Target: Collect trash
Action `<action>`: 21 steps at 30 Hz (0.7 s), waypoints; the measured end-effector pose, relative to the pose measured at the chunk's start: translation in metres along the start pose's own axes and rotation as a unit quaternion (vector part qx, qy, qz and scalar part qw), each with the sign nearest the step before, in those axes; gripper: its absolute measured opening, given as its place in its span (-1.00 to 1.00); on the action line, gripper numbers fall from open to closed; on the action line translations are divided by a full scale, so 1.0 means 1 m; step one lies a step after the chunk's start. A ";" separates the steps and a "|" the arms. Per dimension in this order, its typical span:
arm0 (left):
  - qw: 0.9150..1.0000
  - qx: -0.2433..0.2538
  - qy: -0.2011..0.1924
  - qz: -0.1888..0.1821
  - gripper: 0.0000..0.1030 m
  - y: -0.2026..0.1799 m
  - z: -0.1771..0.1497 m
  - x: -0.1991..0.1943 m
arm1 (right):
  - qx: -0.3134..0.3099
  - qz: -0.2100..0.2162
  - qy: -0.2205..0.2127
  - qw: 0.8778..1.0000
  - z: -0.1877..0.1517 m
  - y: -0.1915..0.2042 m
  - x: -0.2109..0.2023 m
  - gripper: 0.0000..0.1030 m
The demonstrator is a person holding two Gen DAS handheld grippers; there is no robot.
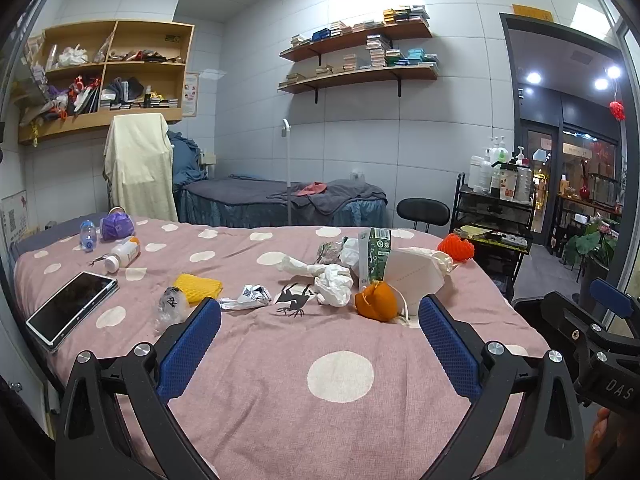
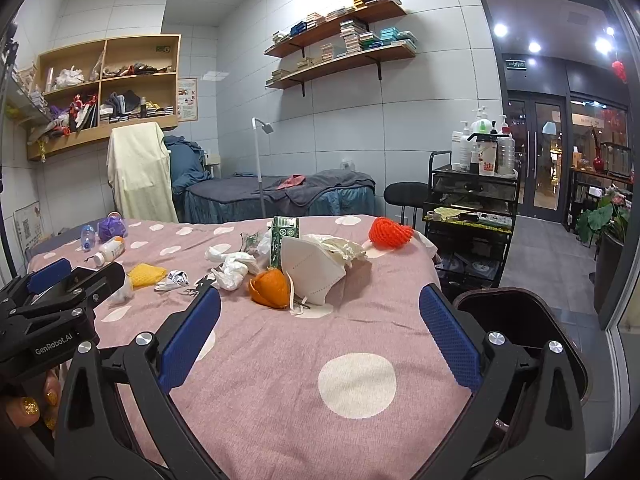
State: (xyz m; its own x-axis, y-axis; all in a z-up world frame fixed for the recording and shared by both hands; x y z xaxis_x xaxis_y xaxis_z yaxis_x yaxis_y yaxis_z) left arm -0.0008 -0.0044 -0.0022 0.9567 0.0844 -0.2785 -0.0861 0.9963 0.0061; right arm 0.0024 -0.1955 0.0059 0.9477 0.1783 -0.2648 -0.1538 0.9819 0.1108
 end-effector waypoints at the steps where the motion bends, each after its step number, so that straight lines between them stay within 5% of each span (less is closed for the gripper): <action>1: 1.000 0.000 0.001 0.000 0.89 0.000 0.000 0.001 | 0.000 0.000 0.001 1.000 0.000 0.000 0.000 0.91; 21: 1.000 -0.001 0.002 -0.001 0.89 0.001 -0.001 0.001 | 0.003 0.006 0.011 1.000 0.001 0.001 0.002 0.91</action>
State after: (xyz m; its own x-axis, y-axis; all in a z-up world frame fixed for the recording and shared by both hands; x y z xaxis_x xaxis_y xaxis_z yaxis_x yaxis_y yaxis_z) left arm -0.0005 -0.0037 -0.0035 0.9557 0.0829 -0.2826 -0.0851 0.9964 0.0044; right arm 0.0044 -0.1938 0.0070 0.9396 0.1915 -0.2837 -0.1635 0.9793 0.1197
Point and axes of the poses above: each gripper's, at about its wrist camera, not at the fingertips, and x roughly the way its jaws point, y to its left, z to its top, the point moved 1 cm from there along x, roughly the way its jaws point, and after that the axes turned 5 degrees about z, right-handed, at the moved point
